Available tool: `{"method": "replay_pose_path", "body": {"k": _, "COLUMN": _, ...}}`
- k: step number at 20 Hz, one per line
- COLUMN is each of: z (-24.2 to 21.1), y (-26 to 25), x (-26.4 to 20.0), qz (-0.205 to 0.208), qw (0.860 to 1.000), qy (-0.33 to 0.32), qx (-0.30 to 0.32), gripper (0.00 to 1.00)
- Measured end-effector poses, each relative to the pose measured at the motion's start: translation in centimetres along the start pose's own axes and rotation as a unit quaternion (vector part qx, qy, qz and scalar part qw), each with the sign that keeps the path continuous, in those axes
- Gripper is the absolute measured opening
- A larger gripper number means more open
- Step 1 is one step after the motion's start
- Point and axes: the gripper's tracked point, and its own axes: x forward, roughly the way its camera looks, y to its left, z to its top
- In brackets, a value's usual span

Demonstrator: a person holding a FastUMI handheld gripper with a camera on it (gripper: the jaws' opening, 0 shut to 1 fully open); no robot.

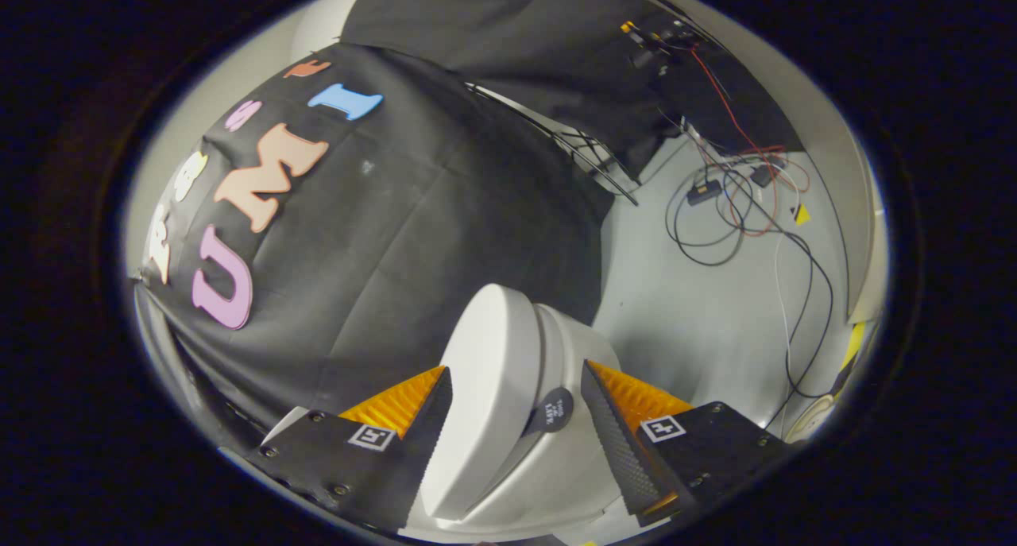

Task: Open the toilet lid.

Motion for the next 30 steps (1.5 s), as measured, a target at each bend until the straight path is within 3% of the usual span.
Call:
{"method": "replay_pose_path", "body": {"k": 3, "z": -1.8, "y": -1.4, "x": 1.3, "qz": -0.011, "qw": 0.999, "qy": 0.021, "qx": 0.037, "gripper": 0.82}}
{"method": "replay_pose_path", "body": {"k": 4, "z": -2.0, "y": -1.5, "x": 1.7, "qz": -0.011, "qw": 0.998, "qy": 0.023, "qx": 0.05, "gripper": 0.82}}
{"method": "replay_pose_path", "body": {"k": 7, "z": -2.8, "y": -2.1, "x": 3.0, "qz": -0.018, "qw": 0.996, "qy": 0.026, "qx": 0.083, "gripper": 0.66}}
{"method": "replay_pose_path", "body": {"k": 10, "z": -3.6, "y": -2.3, "x": 4.3, "qz": -0.02, "qw": 0.994, "qy": 0.033, "qx": 0.101, "gripper": 0.66}}
{"method": "replay_pose_path", "body": {"k": 13, "z": -3.9, "y": -2.2, "x": 4.7, "qz": -0.02, "qw": 0.993, "qy": 0.043, "qx": 0.109, "gripper": 0.31}}
{"method": "replay_pose_path", "body": {"k": 14, "z": -3.7, "y": -2.2, "x": 4.8, "qz": -0.021, "qw": 0.992, "qy": 0.047, "qx": 0.116, "gripper": 0.32}}
{"method": "replay_pose_path", "body": {"k": 15, "z": -5.3, "y": -2.0, "x": 4.9, "qz": -0.024, "qw": 0.991, "qy": 0.052, "qx": 0.121, "gripper": 0.23}}
{"method": "replay_pose_path", "body": {"k": 17, "z": -3.9, "y": -1.8, "x": 4.3, "qz": -0.015, "qw": 0.989, "qy": 0.051, "qx": 0.137, "gripper": 0.04}}
{"method": "replay_pose_path", "body": {"k": 25, "z": -3.2, "y": 1.3, "x": 3.3, "qz": 0.002, "qw": 0.995, "qy": 0.029, "qx": 0.093, "gripper": 0.03}}
{"method": "replay_pose_path", "body": {"k": 30, "z": -1.9, "y": 6.8, "x": 1.4, "qz": 0.016, "qw": 1.0, "qy": 0.005, "qx": 0.017, "gripper": 0.03}}
